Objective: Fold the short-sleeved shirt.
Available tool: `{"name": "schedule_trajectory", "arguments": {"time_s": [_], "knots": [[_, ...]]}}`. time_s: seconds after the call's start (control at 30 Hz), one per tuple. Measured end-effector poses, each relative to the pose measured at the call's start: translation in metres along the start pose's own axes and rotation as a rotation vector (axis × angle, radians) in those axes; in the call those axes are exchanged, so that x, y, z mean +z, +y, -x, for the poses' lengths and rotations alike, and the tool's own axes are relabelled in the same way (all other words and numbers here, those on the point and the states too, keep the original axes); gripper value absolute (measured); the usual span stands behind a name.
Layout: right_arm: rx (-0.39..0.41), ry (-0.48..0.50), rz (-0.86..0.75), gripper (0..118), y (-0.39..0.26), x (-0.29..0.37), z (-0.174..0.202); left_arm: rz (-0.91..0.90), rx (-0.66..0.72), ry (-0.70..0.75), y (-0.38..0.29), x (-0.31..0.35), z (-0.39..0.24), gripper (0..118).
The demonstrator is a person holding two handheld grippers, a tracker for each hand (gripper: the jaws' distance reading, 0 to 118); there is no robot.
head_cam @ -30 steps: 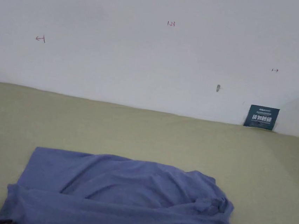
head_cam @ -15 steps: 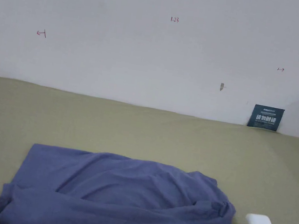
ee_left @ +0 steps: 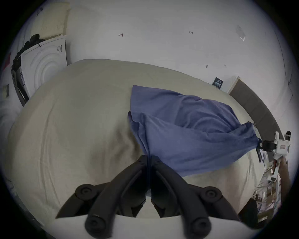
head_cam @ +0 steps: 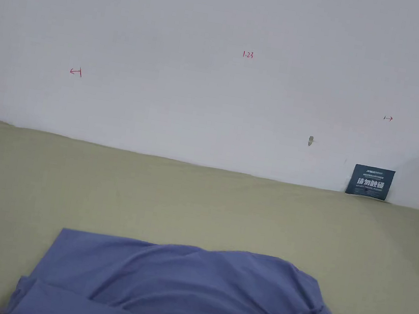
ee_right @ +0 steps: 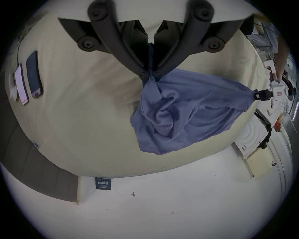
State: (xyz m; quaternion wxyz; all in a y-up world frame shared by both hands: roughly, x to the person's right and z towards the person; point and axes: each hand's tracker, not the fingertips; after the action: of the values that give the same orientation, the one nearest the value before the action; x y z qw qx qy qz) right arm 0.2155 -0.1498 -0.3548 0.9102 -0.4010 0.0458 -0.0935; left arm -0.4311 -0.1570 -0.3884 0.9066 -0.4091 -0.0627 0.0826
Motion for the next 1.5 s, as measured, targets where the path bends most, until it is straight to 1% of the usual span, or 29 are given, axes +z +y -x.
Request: {"name": "schedule_trajectory", "arguments": {"time_s": [0.07,0.2,0.27,0.4,0.5,0.53,0.57,0.6,0.63,0.67,0.7,0.73,0.8,0.9,0.93,0.97,1.0,1.03,1.07,1.1,1.17,1.23,1.3,1.33,1.37,1.4,1.43,1.47,1.5], "knots": [[-0.023,0.002,0.018,3,-0.016,0.011,-0.003,0.017,0.013,-0.023,-0.014,0.003,0.012,4],[-0.022,-0.025,0.046,3,-0.048,0.033,-0.006,0.051,0.016,-0.028,-0.048,0.017,0.021,4],[-0.070,-0.026,0.089,3,-0.067,0.039,-0.011,0.079,0.041,-0.044,-0.069,0.022,0.027,4],[-0.051,-0.040,0.145,3,-0.097,0.039,-0.015,0.128,0.059,-0.042,-0.104,0.023,0.033,4],[-0.029,-0.072,0.152,3,-0.102,0.028,-0.014,0.117,0.094,-0.045,-0.112,0.018,0.035,4],[-0.039,-0.080,0.142,3,-0.101,0.026,-0.014,0.108,0.101,-0.044,-0.110,0.017,0.036,4],[-0.058,-0.075,0.126,4,-0.097,0.025,-0.012,0.103,0.111,-0.042,-0.106,0.016,0.035,9],[-0.060,-0.070,0.123,9,-0.093,0.023,-0.011,0.100,0.115,-0.043,-0.102,0.015,0.034,28],[-0.062,-0.080,0.131,36,-0.087,0.022,-0.009,0.100,0.117,-0.035,-0.098,0.016,0.034,72],[-0.052,-0.123,0.141,69,-0.081,0.024,-0.006,0.101,0.122,-0.002,-0.092,0.018,0.034,91],[-0.031,-0.143,0.133,96,-0.074,0.026,-0.008,0.102,0.125,0.021,-0.085,0.023,0.034,91],[-0.023,-0.144,0.120,101,-0.068,0.030,-0.006,0.086,0.133,0.017,-0.080,0.032,0.035,90],[0.002,-0.129,0.007,97,-0.054,0.044,0.000,-0.022,0.166,-0.008,-0.063,0.046,0.038,90],[0.020,-0.138,-0.102,94,-0.030,0.049,0.016,-0.160,0.183,0.013,-0.037,0.063,0.028,87],[0.029,-0.129,-0.131,90,-0.024,0.048,0.021,-0.189,0.187,0.005,-0.029,0.062,0.026,79],[0.039,-0.111,-0.157,79,-0.016,0.048,0.026,-0.218,0.187,-0.007,-0.020,0.059,0.024,62],[0.052,-0.095,-0.176,57,-0.010,0.044,0.032,-0.241,0.183,-0.012,-0.011,0.055,0.017,33],[0.059,-0.098,-0.178,9,-0.006,0.040,0.037,-0.235,0.183,0.001,-0.003,0.049,0.015,5],[0.095,-0.138,-0.198,0,-0.001,0.033,0.042,-0.241,0.182,0.017,0.007,0.042,0.013,4],[0.060,-0.131,-0.197,0,0.003,0.029,0.045,-0.237,0.185,-0.002,0.017,0.033,0.010,0],[0.043,-0.078,-0.205,0,0.012,0.018,0.048,-0.206,0.175,-0.041,0.038,0.012,0.004,0],[0.047,-0.077,-0.206,0,0.020,0.003,0.056,-0.164,0.121,0.018,0.060,-0.013,-0.001,0],[0.064,-0.070,-0.203,0,0.028,-0.012,0.060,-0.083,0.062,-0.003,0.084,-0.045,-0.010,0],[0.068,-0.061,-0.198,0,0.030,-0.019,0.060,-0.036,0.061,-0.018,0.092,-0.060,-0.011,4],[0.072,-0.056,-0.192,0,0.035,-0.025,0.066,0.001,0.053,-0.012,0.101,-0.078,-0.012,20],[0.079,-0.051,-0.182,0,0.037,-0.032,0.066,0.032,0.038,0.004,0.111,-0.096,-0.015,49],[0.084,-0.047,-0.176,0,0.037,-0.036,0.066,0.044,0.032,0.021,0.116,-0.110,-0.014,87],[0.091,-0.046,-0.172,0,0.037,-0.041,0.065,0.051,0.039,0.051,0.120,-0.128,-0.012,98],[0.098,-0.043,-0.166,0,0.040,-0.044,0.066,0.080,0.039,0.074,0.122,-0.142,-0.011,97]]}}
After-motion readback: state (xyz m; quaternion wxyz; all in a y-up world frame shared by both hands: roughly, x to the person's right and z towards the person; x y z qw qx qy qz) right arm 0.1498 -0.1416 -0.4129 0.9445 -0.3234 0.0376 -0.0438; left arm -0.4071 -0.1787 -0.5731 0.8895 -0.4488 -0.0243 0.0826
